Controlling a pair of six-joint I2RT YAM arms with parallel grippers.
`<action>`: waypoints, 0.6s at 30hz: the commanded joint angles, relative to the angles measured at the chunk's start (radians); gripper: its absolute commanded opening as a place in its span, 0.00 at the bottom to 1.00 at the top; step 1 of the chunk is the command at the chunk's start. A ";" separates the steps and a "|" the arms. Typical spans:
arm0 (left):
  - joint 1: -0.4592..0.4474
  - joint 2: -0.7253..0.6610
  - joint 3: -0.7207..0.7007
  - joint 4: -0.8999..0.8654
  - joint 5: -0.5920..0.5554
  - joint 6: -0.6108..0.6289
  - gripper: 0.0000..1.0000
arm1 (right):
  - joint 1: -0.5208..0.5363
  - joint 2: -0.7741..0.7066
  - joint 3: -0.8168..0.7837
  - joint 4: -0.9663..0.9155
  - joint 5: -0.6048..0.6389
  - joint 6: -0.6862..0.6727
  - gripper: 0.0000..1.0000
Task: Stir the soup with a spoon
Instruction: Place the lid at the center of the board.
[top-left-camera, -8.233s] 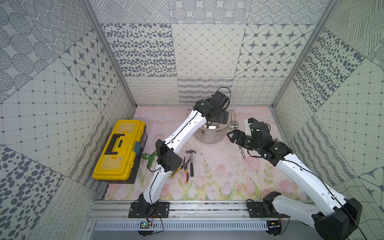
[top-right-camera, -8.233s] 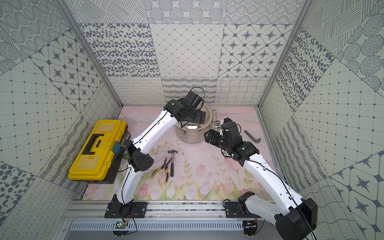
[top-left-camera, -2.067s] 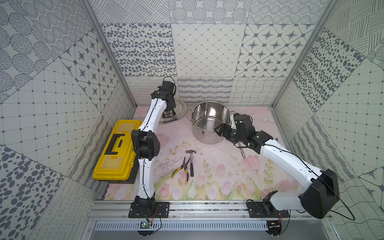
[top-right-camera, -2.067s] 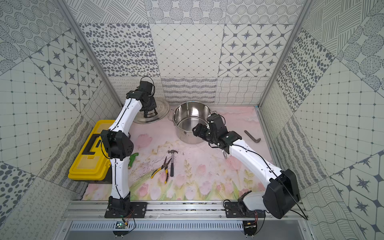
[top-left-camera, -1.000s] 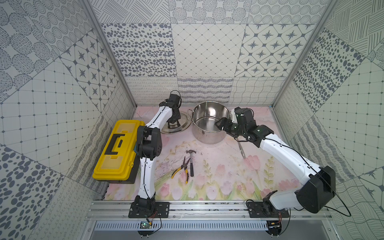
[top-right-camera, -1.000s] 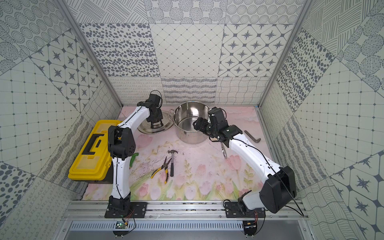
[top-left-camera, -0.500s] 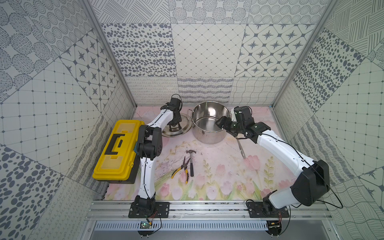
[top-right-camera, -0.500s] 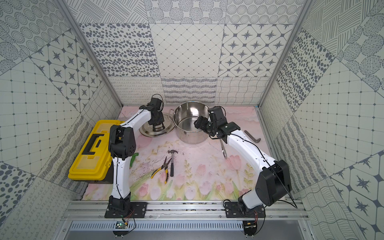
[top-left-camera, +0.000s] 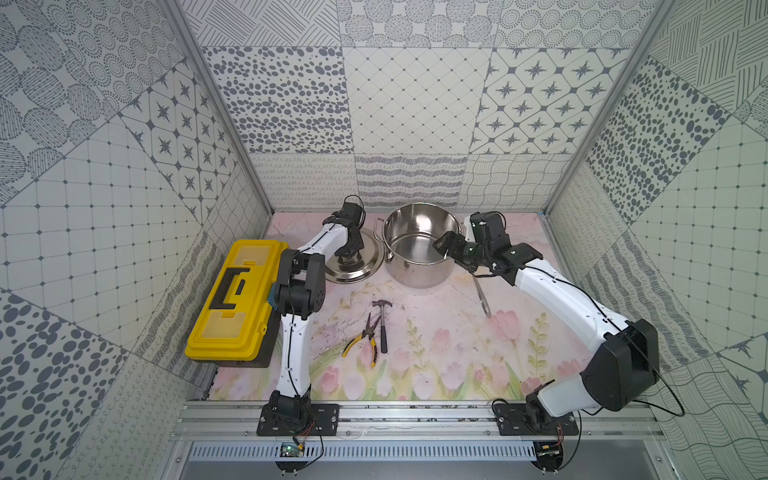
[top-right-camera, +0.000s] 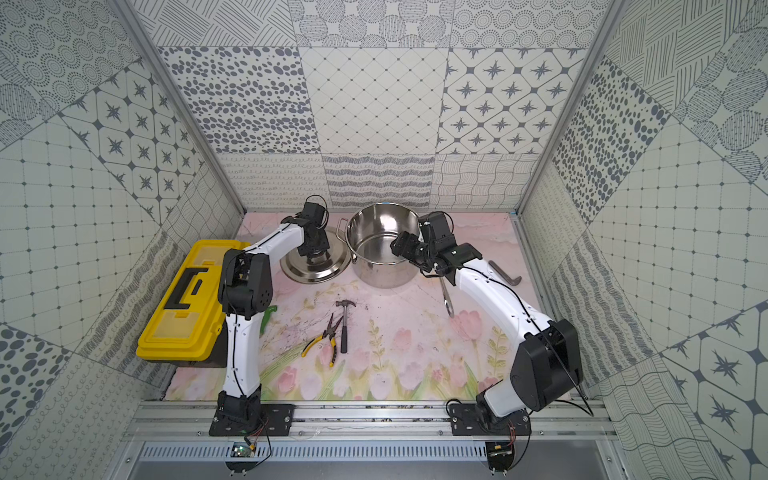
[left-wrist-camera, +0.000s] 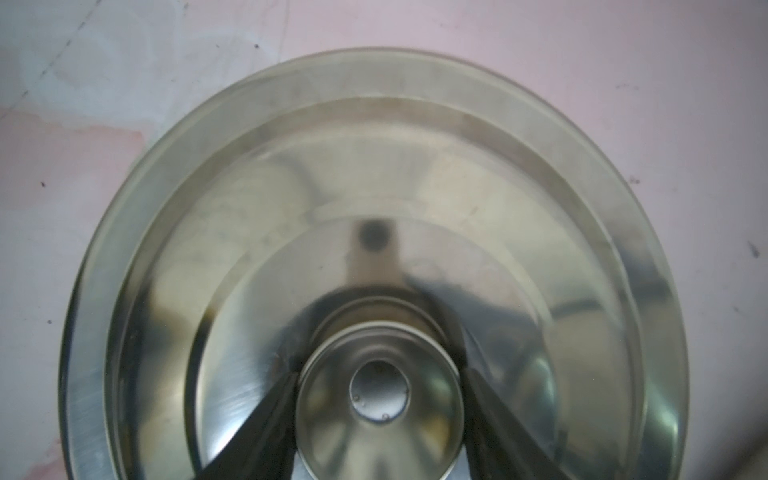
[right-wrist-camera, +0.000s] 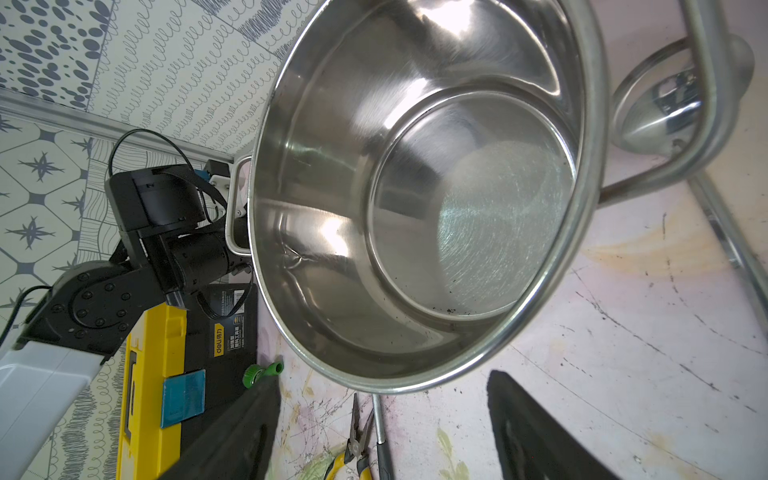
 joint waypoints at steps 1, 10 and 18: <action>-0.001 0.008 -0.017 -0.001 0.002 -0.036 0.00 | -0.011 -0.009 0.011 0.012 -0.001 -0.018 0.83; -0.013 -0.086 -0.027 0.008 -0.032 -0.028 0.89 | -0.105 -0.039 -0.032 -0.013 0.002 -0.070 0.81; -0.045 -0.251 0.002 -0.047 -0.090 -0.059 0.99 | -0.205 -0.029 -0.054 -0.087 0.059 -0.235 0.81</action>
